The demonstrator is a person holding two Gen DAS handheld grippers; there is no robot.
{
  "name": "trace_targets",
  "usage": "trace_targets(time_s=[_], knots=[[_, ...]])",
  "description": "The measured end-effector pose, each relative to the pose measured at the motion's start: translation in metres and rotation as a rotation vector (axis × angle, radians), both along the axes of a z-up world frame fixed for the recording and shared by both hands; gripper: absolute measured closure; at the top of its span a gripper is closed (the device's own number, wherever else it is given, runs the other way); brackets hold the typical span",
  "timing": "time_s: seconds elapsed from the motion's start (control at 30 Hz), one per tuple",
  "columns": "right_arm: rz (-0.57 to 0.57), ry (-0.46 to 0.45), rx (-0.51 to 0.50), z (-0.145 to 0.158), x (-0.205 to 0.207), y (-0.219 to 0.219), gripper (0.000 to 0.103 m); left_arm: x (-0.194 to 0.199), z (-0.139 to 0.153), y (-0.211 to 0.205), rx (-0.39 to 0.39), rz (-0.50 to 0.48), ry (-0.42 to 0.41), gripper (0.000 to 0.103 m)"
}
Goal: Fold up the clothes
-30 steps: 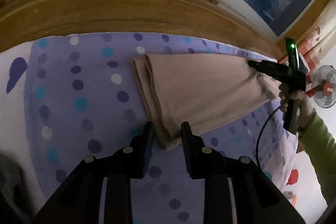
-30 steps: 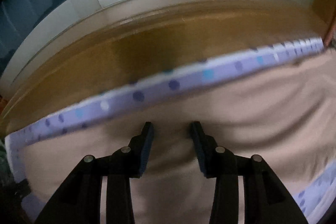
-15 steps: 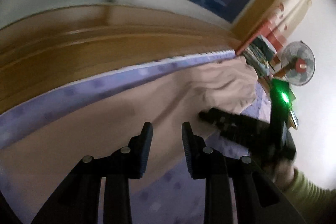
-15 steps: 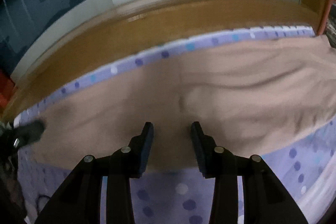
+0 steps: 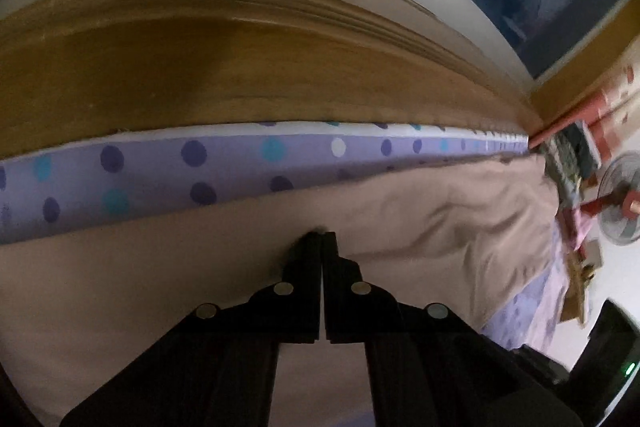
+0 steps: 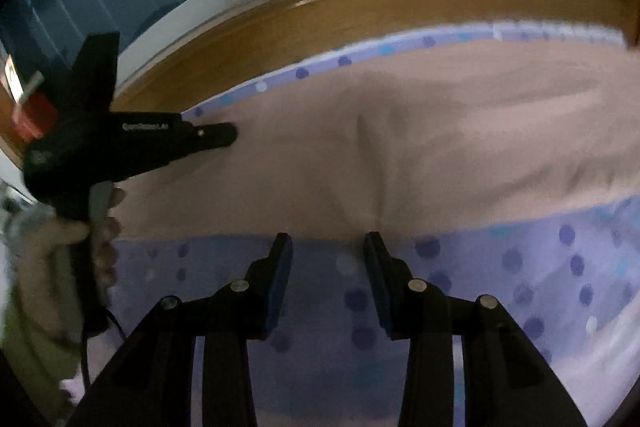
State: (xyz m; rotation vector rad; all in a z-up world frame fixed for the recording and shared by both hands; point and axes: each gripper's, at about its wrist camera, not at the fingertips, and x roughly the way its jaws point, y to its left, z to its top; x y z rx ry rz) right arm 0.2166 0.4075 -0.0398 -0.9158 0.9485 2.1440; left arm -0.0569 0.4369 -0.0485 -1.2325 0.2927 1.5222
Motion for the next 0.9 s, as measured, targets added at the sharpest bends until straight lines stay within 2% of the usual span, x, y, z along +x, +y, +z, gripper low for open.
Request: trace_targets(time_s=[0.03,0.13,0.2,0.27,0.37,0.47,0.57,0.7,0.83,0.9], knots=[[-0.012,0.016,-0.011,0.0,0.005,0.003,0.066,0.003,0.001,-0.001,0.002,-0.021,0.015,0.099],[-0.069,-0.005,0.032,0.014,0.032,-0.002,0.065,0.014,0.006,-0.001,0.008,-0.102,0.054,0.08],[-0.095,-0.021,0.034,0.021,0.054,-0.001,0.065,0.022,0.01,-0.001,0.006,-0.114,0.063,0.066],[-0.103,-0.048,0.035,0.027,0.07,0.004,0.065,0.032,0.015,-0.002,0.002,-0.115,0.069,0.061],[-0.108,-0.099,0.065,0.037,0.096,0.017,0.065,0.055,0.024,-0.001,0.023,-0.137,0.046,0.061],[-0.089,-0.139,0.075,0.04,0.109,0.057,0.065,0.092,0.033,0.013,0.049,-0.17,0.021,0.06],[0.019,-0.188,0.1,0.053,0.121,0.099,0.065,0.136,0.043,0.036,0.086,-0.19,-0.012,0.06],[0.169,-0.243,0.162,0.065,0.125,0.157,0.065,0.186,0.045,0.063,0.134,-0.164,-0.078,0.06],[0.202,-0.184,0.199,0.05,0.119,0.203,0.065,0.23,0.033,0.094,0.13,-0.134,-0.076,0.06],[0.2,-0.145,0.193,0.037,0.109,0.221,0.066,0.239,0.028,0.1,0.101,-0.113,-0.064,0.06]])
